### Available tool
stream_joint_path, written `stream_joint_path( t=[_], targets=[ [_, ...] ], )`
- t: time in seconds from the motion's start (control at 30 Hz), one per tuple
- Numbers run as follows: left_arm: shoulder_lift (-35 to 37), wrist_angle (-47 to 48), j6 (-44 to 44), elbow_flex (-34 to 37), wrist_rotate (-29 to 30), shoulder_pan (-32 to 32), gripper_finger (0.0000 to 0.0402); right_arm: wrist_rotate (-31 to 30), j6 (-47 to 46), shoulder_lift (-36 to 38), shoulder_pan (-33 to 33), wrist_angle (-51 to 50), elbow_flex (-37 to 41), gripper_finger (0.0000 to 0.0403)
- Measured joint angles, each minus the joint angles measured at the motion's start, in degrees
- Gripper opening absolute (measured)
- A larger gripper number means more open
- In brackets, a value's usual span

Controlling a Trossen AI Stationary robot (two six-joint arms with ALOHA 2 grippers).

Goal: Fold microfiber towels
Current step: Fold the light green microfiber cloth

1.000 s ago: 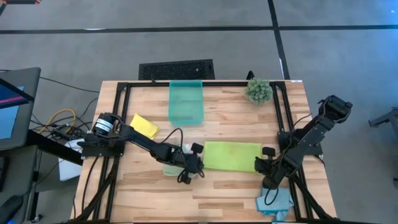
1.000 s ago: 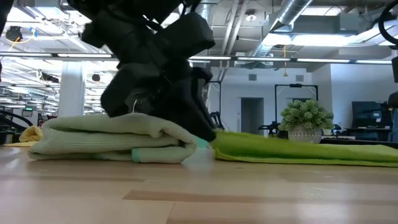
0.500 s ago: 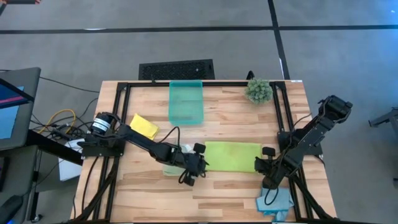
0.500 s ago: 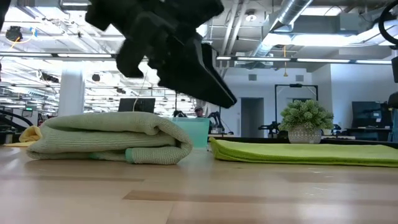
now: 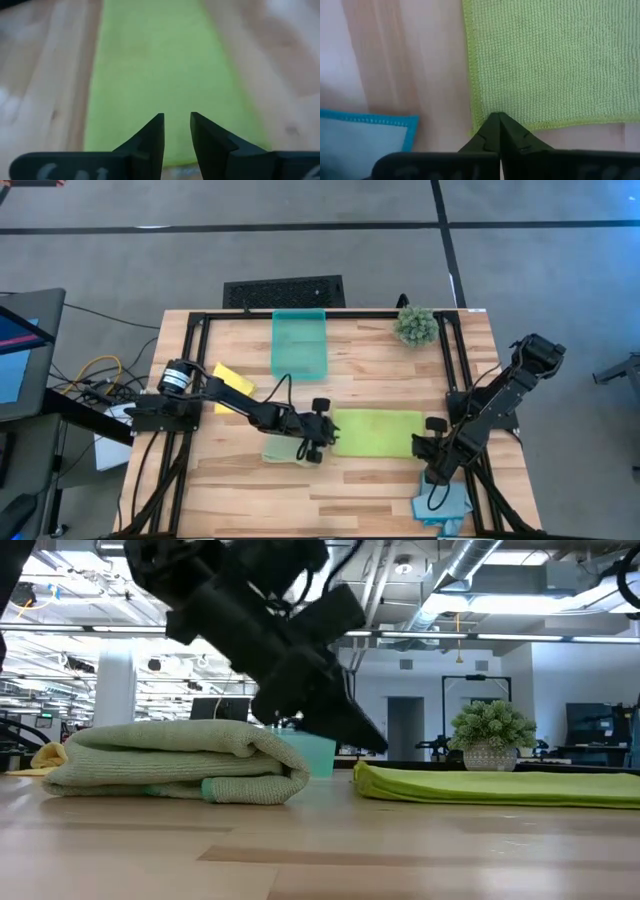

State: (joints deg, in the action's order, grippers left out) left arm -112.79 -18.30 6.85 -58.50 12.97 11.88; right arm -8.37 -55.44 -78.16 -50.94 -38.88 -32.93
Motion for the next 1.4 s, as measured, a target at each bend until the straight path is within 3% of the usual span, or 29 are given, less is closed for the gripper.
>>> stream_joint_path(
  t=[0.2,0.33,0.5,0.77,0.97,1.07,1.4],
  targets=[
    [0.11,-2.09,-6.78,-0.08,9.98,-2.43,0.0086,-0.33,0.93,0.1,-0.04,0.26,0.0,0.001],
    [-2.01,-4.68,-11.64,-0.11,1.07,-6.62,0.0086,-0.49,1.0,0.13,-0.04,0.44,0.0,0.0014],
    [-7.26,-8.35,-14.54,-0.12,-4.07,-9.27,0.0086,-0.8,1.0,0.15,-0.04,0.76,0.0,0.0017],
    [-5.6,-0.81,-16.44,-0.33,-0.68,-9.2,0.0086,-0.9,-0.01,0.17,-0.08,0.74,0.03,0.0015],
    [-1.34,8.55,-14.5,-0.12,6.7,-7.22,0.0086,-2.11,-0.07,0.28,-1.5,0.91,0.85,0.0015],
    [-0.54,7.96,-12.24,-0.08,8.78,-6.04,0.0086,-3.63,0.32,0.29,-2.04,-0.08,0.54,0.0014],
    [-0.46,6.98,-8.7,-3.52,7.42,-3.57,0.0086,-8.0,1.95,0.3,0.37,-6.19,-4.72,0.0045]
  ],
)
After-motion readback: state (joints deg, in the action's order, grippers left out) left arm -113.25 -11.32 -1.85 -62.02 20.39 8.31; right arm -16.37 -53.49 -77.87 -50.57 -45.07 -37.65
